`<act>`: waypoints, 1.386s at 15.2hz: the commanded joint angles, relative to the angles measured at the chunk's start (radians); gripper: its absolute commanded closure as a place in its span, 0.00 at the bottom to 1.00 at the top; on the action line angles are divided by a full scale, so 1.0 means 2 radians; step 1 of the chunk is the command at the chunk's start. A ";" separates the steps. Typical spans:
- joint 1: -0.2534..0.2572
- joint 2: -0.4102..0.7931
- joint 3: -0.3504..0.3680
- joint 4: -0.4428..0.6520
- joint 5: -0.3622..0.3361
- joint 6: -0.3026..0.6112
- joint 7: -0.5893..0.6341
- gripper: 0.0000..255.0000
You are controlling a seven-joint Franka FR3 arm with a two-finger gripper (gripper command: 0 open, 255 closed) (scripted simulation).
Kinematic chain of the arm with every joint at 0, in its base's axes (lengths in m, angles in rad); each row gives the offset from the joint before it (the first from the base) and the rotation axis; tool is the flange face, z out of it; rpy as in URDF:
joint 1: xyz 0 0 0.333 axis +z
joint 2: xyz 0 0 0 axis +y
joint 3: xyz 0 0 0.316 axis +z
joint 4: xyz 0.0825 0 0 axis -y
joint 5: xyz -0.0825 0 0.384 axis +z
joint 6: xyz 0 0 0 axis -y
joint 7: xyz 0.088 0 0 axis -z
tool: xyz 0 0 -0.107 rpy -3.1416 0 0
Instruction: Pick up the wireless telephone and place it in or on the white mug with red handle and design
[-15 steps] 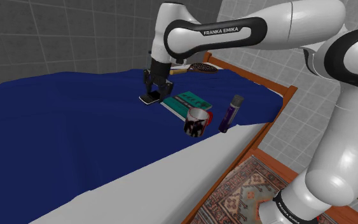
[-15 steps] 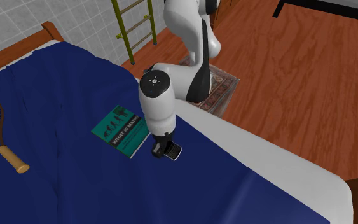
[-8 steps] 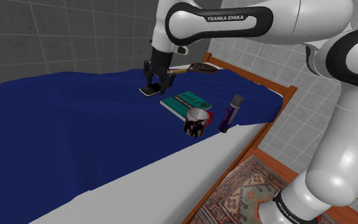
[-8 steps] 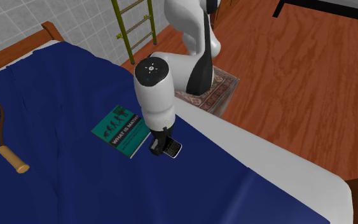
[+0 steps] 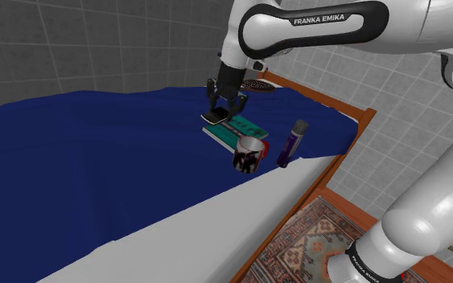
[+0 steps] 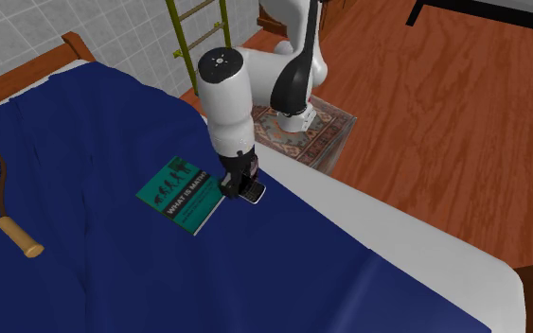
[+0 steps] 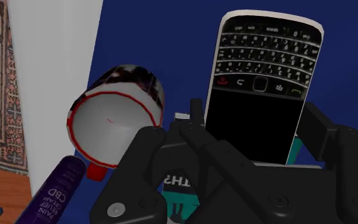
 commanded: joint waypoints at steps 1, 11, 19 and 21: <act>-0.013 -0.042 -0.009 -0.041 0.024 0.004 -0.030 1.00; -0.034 -0.204 -0.082 -0.195 0.087 -0.001 -0.155 1.00; -0.033 -0.192 -0.076 -0.239 0.089 0.054 -0.156 1.00; -0.032 -0.188 -0.074 -0.249 0.089 0.068 -0.156 1.00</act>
